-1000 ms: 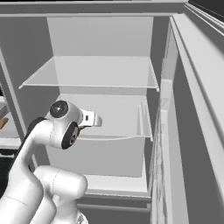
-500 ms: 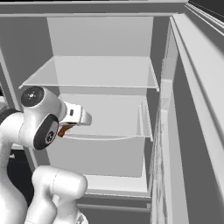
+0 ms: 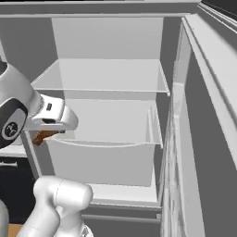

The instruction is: Place one sweet potato and one chicken drumstick in each tupperware on the nearby counter, to pack two identical lunches.

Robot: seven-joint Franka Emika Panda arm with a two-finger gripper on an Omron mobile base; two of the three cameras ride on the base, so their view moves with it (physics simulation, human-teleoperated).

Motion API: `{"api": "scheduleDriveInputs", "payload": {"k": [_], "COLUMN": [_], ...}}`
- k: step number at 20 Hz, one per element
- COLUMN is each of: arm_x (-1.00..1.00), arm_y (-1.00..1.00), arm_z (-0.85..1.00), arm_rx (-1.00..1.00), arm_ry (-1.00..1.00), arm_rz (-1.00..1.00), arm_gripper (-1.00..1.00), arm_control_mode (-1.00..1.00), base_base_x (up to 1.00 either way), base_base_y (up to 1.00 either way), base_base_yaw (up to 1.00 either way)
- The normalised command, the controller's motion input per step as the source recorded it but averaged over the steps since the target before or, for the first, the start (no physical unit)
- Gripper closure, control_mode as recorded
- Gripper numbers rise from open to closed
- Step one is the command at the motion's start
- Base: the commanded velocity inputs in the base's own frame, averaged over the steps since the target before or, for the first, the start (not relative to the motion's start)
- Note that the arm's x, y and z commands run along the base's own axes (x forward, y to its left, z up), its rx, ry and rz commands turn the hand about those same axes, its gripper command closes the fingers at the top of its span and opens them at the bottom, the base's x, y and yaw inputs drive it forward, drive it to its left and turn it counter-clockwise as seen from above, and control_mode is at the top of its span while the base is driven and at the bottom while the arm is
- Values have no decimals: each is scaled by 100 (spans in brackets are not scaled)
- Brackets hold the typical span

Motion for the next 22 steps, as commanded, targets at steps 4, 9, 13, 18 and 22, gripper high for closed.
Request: {"api": "scheduleDriveInputs", "payload": {"k": [4,9,13,18,22], "arm_x": [0,0,0,0,0], "arm_y": [0,0,0,0,0], "arm_z": [0,0,0,0,0], "arm_rx": [0,0,0,0,0], "arm_ry": [0,0,0,0,0], "arm_rz": [0,0,0,0,0], "arm_gripper": [100,100,100,100,100], "arm_control_mode": [100,100,100,100,100], "base_base_x": [-100,-77,26,91,100], "base_base_y": [93,100,100,84,33], "base_base_yaw": [0,0,-3,-3,-1]}}
